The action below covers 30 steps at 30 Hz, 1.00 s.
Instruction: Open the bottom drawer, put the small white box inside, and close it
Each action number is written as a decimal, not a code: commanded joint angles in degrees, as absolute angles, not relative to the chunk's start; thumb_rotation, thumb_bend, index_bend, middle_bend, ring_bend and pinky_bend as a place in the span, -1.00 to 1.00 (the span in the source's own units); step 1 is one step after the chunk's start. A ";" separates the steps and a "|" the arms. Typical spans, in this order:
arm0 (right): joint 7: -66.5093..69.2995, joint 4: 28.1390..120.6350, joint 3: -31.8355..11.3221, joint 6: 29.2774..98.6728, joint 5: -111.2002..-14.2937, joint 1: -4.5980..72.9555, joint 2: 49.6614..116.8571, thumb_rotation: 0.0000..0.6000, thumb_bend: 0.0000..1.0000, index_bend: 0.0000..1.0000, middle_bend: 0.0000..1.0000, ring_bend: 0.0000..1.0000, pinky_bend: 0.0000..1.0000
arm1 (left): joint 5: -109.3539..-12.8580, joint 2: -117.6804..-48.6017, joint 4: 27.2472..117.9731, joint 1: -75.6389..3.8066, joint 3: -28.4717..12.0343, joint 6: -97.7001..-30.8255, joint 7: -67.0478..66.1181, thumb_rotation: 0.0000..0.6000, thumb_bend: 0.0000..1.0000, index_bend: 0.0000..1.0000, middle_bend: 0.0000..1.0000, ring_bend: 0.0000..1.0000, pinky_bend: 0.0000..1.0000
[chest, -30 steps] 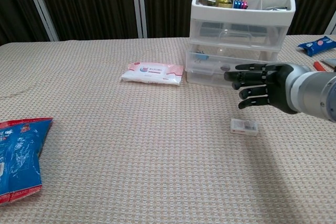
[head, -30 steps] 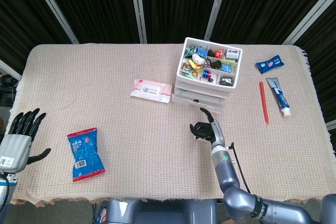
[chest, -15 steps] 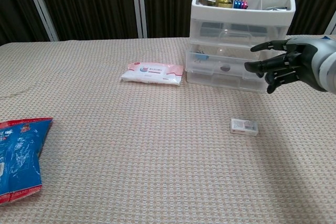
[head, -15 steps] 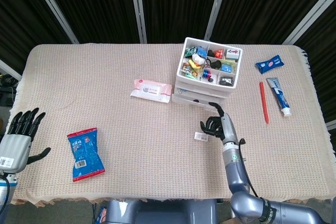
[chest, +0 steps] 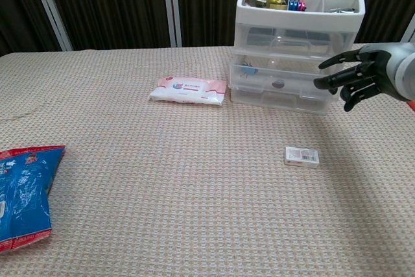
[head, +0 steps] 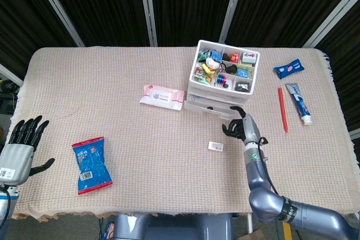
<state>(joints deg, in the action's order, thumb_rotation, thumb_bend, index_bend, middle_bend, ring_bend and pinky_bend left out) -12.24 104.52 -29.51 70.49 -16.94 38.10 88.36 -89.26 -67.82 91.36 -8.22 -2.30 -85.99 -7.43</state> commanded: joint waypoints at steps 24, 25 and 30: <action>-8.93 108.70 -26.79 70.31 -19.90 34.15 86.80 1.00 -0.38 -0.12 0.44 0.46 0.25 | -89.12 -67.82 91.76 -8.28 -2.31 -85.72 -7.46 1.00 -0.61 -0.86 -1.00 -1.00 -1.00; -8.70 109.33 -26.23 70.22 -20.71 33.67 86.45 1.00 -0.38 -0.13 0.44 0.46 0.25 | -89.15 -67.82 91.77 -8.28 -2.30 -85.75 -7.50 1.00 -0.61 -0.86 -1.00 -1.00 -1.00; -7.23 110.55 -24.87 70.20 -23.64 32.16 85.85 1.00 -0.38 -0.19 0.44 0.46 0.25 | -89.24 -67.86 91.85 -8.23 -2.24 -85.80 -7.58 1.00 -0.61 -0.86 -1.00 -1.00 -1.00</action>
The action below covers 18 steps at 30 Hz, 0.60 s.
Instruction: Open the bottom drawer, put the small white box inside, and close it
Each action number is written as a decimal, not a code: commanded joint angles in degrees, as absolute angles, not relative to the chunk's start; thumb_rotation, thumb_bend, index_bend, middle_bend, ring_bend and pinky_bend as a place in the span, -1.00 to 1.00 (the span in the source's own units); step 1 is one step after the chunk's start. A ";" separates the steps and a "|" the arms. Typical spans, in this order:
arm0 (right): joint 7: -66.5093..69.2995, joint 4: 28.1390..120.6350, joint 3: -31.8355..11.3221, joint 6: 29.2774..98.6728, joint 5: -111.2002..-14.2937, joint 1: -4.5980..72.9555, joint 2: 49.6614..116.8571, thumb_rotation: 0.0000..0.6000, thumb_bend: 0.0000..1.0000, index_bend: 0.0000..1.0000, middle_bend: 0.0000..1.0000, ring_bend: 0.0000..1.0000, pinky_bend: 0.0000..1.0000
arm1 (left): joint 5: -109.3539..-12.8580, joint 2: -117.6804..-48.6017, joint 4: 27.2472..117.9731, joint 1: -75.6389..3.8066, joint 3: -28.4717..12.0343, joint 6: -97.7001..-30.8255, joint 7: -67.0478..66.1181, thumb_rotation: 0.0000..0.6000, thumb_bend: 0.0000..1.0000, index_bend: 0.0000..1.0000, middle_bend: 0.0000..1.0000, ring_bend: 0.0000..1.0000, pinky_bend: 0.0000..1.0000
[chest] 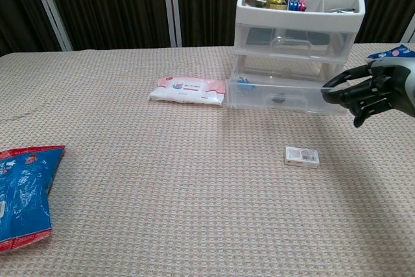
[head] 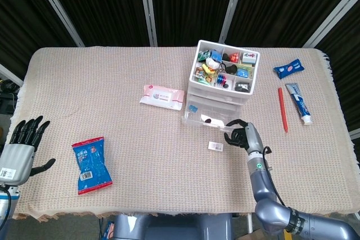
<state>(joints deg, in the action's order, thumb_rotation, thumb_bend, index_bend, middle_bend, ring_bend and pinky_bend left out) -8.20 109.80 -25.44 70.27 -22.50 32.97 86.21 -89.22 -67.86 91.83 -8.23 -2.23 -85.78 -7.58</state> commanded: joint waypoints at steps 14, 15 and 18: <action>-4.39 114.46 -21.81 67.98 -31.02 29.20 82.65 1.00 -0.54 -0.80 0.43 0.44 0.25 | -88.80 -68.03 91.69 -8.29 -2.45 -85.64 -7.88 1.00 -0.61 -0.86 -1.00 -1.00 -1.00; -4.24 114.79 -21.24 68.69 -32.63 28.74 82.69 1.00 -0.54 -0.79 0.43 0.44 0.25 | -88.81 -68.02 91.69 -8.29 -2.46 -85.65 -7.85 1.00 -0.61 -0.86 -1.00 -1.00 -1.00; -4.53 115.92 -17.31 72.52 -40.71 26.59 83.59 1.00 -0.54 -0.78 0.43 0.45 0.25 | -88.89 -68.00 91.67 -8.30 -2.44 -85.67 -7.75 1.00 -0.61 -0.86 -1.00 -1.00 -1.00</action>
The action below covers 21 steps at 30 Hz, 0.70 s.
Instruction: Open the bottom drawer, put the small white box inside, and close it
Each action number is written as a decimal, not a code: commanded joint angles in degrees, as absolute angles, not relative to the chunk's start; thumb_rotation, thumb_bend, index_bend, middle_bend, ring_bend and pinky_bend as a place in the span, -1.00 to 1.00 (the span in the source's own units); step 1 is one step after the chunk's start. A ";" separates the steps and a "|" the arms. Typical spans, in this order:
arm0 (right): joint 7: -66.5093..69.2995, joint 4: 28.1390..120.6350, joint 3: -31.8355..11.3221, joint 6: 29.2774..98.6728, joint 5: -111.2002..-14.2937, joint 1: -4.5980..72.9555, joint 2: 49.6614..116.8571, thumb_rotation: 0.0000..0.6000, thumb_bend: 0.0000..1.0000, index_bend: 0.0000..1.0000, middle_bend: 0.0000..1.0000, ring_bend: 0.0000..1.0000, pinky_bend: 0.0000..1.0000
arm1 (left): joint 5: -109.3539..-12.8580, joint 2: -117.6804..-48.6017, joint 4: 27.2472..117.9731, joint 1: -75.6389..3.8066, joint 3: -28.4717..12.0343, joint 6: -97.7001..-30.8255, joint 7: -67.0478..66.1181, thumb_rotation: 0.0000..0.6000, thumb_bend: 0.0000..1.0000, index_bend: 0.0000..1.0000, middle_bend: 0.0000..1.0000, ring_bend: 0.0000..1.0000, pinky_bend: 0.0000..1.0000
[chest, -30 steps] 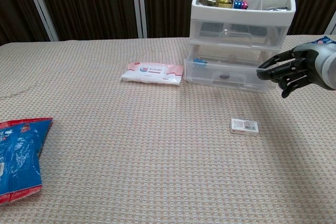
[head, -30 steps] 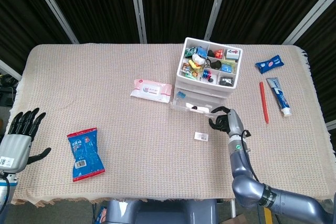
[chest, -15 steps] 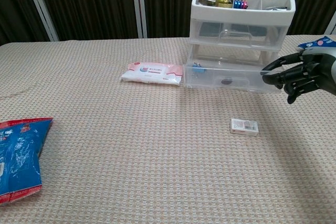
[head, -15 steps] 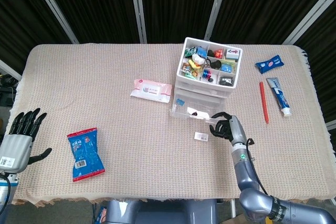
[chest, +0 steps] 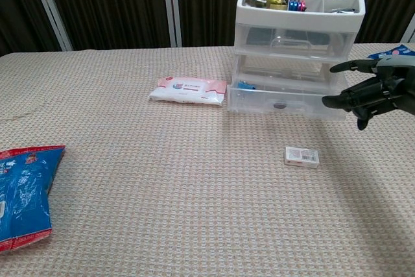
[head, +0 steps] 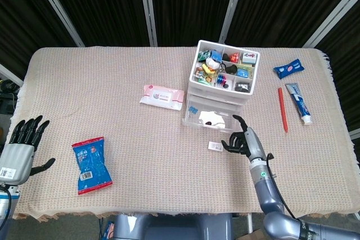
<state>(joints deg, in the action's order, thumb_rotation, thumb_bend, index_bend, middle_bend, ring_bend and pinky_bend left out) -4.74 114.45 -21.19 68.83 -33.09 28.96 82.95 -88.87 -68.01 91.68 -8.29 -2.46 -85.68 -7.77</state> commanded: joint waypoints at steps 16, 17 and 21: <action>-12.97 107.99 -7.26 76.71 -52.88 24.41 91.21 1.00 -0.69 -0.66 0.43 0.45 0.25 | -89.64 -68.11 91.26 -8.15 -2.53 -86.60 -7.05 1.00 -0.61 -0.86 -1.00 -1.00 -1.00; -13.86 107.18 -7.20 76.74 -52.91 24.54 91.68 1.00 -0.70 -0.65 0.43 0.45 0.25 | -89.67 -68.10 91.25 -8.15 -2.52 -86.62 -6.99 1.00 -0.61 -0.86 -1.00 -1.00 -1.00; -16.29 104.49 -7.33 77.37 -53.20 24.87 93.16 1.00 -0.77 -0.62 0.43 0.45 0.25 | -89.70 -68.07 91.24 -8.14 -2.52 -86.65 -6.81 1.00 -0.61 -0.86 -1.00 -1.00 -1.00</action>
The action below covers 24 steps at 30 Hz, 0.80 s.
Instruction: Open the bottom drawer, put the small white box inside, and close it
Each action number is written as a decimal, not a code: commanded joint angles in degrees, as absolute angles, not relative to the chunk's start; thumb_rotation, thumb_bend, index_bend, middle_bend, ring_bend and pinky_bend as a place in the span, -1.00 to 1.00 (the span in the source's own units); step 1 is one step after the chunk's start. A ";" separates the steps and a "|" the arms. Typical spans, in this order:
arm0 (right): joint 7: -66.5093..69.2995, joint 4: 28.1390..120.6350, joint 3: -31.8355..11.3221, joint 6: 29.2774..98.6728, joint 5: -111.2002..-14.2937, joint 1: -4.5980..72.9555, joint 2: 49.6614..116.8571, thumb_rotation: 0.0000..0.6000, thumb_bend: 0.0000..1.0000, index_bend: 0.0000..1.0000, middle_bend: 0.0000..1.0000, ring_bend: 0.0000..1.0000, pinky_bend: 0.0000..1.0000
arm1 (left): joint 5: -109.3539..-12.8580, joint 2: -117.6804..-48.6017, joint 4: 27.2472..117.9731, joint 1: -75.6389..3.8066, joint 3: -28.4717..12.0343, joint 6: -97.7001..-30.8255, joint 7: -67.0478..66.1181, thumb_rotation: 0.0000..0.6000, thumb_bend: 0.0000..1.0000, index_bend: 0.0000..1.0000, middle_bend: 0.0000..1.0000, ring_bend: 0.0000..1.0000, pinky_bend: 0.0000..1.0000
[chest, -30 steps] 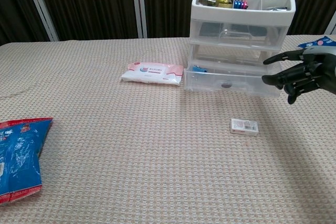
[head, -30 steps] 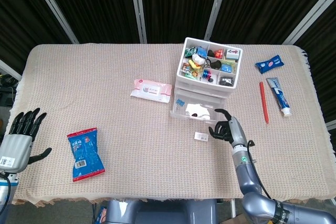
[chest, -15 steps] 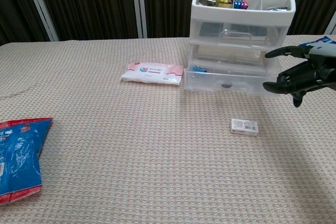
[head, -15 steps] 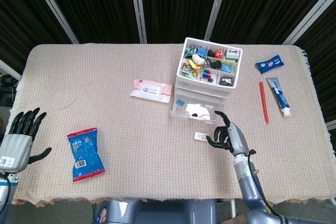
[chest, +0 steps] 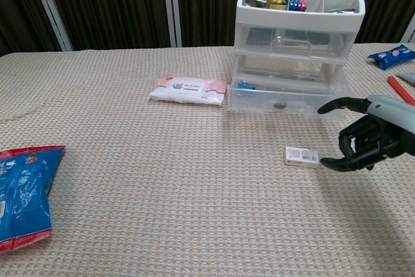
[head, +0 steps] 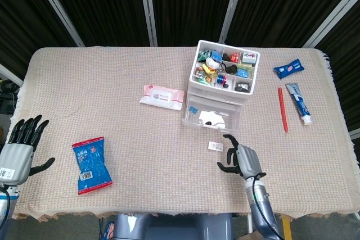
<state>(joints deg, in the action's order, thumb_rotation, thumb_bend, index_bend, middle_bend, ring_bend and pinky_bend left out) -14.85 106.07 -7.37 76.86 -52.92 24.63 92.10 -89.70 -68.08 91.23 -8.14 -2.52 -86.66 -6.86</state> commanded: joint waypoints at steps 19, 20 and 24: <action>-22.49 96.32 -8.40 76.64 -52.17 25.54 97.49 1.00 -0.90 -0.46 0.46 0.47 0.25 | -89.52 -68.09 91.45 -8.21 -2.50 -86.33 -6.96 1.00 -0.60 -0.86 -1.00 -1.00 -1.00; -22.65 95.95 -8.71 76.48 -51.82 25.64 97.87 1.00 -0.89 -0.45 0.47 0.47 0.25 | -89.50 -68.09 91.47 -8.21 -2.49 -86.31 -6.98 1.00 -0.60 -0.86 -1.00 -1.00 -1.00; -23.56 94.40 -9.76 75.84 -50.80 26.29 99.16 1.00 -0.88 -0.40 0.47 0.48 0.25 | -89.50 -68.09 91.55 -8.22 -2.51 -86.32 -6.93 1.00 -0.60 -0.85 -1.00 -1.00 -1.00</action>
